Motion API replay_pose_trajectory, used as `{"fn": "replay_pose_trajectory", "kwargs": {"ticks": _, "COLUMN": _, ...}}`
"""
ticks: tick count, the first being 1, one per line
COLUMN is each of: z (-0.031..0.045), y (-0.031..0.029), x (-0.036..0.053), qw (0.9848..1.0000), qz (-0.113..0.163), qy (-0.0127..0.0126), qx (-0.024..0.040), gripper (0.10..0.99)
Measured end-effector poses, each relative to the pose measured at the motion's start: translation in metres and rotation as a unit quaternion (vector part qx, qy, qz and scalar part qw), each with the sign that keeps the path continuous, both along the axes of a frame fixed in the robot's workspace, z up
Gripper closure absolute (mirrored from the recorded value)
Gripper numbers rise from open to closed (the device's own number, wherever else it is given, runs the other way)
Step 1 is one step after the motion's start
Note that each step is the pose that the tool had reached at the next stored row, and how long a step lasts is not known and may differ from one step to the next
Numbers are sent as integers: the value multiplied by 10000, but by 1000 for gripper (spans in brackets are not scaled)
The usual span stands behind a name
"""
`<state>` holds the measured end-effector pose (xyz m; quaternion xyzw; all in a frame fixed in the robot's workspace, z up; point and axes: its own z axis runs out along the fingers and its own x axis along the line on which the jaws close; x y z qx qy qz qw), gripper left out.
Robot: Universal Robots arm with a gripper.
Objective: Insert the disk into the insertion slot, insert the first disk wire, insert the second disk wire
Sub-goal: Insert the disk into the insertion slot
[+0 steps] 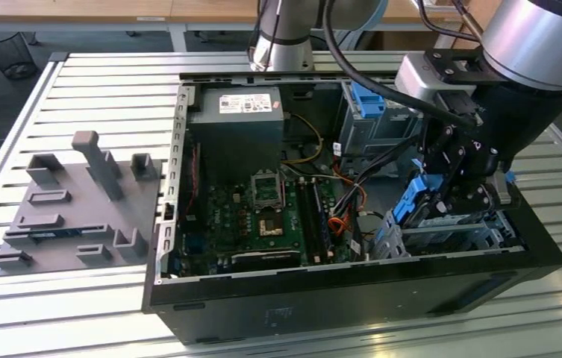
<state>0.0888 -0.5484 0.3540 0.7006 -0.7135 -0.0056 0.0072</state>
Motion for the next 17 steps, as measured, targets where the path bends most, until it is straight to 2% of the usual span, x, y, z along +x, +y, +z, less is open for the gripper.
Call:
{"fn": "replay_pose_trajectory", "kwargs": {"ticks": 10, "z": -82, "y": 1, "x": 1, "qw": 10000, "qz": 1, "qy": -2, "qx": 0, "gripper": 722}}
{"fn": "replay_pose_trajectory", "kwargs": {"ticks": 12, "z": -87, "y": 0, "x": 0, "qw": 10000, "qz": 0, "qy": 0, "qx": 1, "gripper": 710}}
{"fn": "replay_pose_trajectory", "kwargs": {"ticks": 13, "z": -88, "y": 0, "x": 0, "qw": 10000, "qz": 0, "qy": 0, "qx": -1, "gripper": 647}}
{"fn": "replay_pose_trajectory", "kwargs": {"ticks": 17, "z": -89, "y": 0, "x": 0, "qw": 10000, "qz": 1, "qy": 0, "qx": 0, "gripper": 647}}
